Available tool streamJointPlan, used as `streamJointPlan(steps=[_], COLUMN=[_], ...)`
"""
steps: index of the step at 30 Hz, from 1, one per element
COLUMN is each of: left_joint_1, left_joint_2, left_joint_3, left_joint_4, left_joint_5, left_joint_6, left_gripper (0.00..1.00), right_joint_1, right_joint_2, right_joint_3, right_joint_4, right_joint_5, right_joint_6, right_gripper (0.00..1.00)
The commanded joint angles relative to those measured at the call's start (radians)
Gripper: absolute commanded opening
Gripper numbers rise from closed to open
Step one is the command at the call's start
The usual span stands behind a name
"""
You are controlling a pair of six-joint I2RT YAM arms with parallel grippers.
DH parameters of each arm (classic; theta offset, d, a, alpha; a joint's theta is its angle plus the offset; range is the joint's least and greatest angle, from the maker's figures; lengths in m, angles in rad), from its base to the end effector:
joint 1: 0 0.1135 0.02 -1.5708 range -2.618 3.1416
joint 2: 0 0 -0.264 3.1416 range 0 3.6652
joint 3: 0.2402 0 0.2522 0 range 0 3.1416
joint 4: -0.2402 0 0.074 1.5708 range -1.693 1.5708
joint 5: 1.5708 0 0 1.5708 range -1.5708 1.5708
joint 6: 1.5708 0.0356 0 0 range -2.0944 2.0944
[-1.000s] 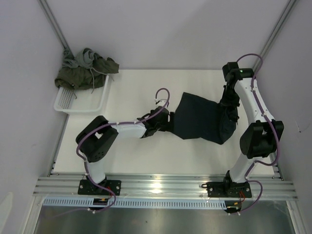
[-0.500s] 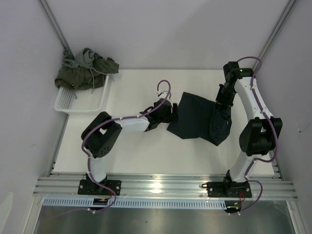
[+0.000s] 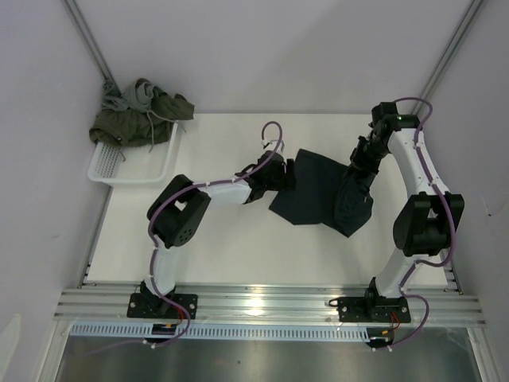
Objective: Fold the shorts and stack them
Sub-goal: Fold the shorts
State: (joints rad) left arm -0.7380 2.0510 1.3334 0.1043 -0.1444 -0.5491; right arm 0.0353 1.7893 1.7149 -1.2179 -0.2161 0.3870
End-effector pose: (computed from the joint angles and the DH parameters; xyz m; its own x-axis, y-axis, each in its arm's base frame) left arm 0.3403 -0.3025 0.1689 -0.6653 -0.0931 -0.7408 0.2714 0.8941 -0.3562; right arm 0.3554 0.0202 0.3083 -0.9250 0.3362 -0.1768 0.2762 0.9148 0.2947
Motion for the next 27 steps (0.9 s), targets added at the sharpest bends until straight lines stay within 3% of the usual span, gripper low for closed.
streamJointPlan(steps=[1, 18, 27], left_joint_1=[0.005, 0.006, 0.006], left_joint_2=[0.026, 0.066, 0.08], left_joint_3=[0.049, 0.064, 0.058], left_joint_4=[0.009, -0.005, -0.006], left_joint_5=[0.034, 0.043, 0.052], left_joint_6=[-0.002, 0.009, 0.014], left_gripper=[0.76, 0.73, 0.7], right_joint_1=[-0.014, -0.026, -0.098], right_joint_2=[-0.057, -0.175, -0.211], right_joint_3=[0.017, -0.041, -0.015], right_joint_4=[0.021, 0.017, -0.015], right_joint_5=[-0.086, -0.123, -0.149], right_joint_6=[-0.016, -0.06, -0.08], right_gripper=[0.0, 0.0, 0.0])
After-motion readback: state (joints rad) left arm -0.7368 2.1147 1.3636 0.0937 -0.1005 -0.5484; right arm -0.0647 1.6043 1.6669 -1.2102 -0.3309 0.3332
